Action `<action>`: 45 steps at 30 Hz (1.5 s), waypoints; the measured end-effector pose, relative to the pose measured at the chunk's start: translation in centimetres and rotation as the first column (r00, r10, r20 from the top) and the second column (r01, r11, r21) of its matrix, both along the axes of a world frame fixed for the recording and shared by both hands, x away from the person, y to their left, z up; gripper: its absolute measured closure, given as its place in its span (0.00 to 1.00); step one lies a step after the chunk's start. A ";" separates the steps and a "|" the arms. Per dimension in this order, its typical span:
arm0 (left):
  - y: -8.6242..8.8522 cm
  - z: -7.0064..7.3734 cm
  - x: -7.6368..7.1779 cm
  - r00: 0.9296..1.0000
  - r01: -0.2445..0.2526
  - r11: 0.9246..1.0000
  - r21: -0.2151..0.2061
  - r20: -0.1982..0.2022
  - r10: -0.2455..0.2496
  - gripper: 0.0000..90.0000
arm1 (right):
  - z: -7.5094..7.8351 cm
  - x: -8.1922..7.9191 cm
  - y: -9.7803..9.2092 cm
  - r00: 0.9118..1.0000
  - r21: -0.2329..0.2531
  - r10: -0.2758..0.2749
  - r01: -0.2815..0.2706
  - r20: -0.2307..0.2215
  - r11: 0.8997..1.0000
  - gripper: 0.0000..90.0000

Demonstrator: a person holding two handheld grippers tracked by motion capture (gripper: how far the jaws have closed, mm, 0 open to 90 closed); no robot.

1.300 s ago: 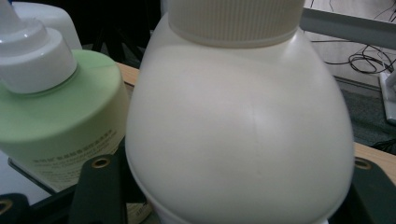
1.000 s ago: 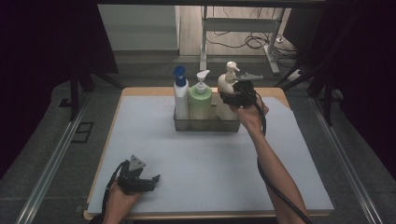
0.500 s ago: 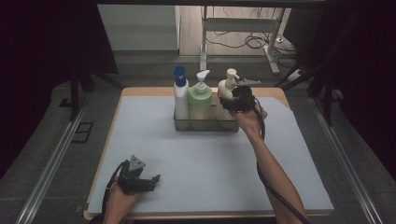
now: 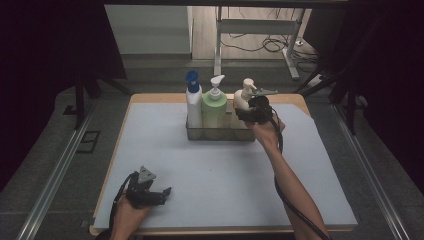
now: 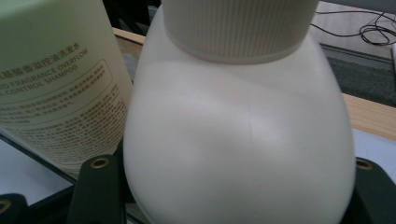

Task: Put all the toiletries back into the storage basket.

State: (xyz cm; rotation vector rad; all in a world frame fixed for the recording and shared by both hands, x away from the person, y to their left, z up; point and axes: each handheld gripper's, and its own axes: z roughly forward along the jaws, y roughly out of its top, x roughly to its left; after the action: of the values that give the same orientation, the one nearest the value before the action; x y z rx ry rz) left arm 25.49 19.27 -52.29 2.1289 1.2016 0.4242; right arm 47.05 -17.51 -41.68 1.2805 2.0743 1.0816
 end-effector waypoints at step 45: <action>0.0 0.0 0.0 1.000 -0.001 1.000 0.000 0.002 0.001 0.14 | 0.6 -2.6 -3.1 0.992 -0.029 0.065 -0.069 -0.107 0.997 0.37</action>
State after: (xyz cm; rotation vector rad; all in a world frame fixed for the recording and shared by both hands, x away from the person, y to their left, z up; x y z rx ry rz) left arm 25.48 19.25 -52.30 2.1271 1.2023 0.4263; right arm 44.48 -20.59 -41.05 1.2867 2.2190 1.0238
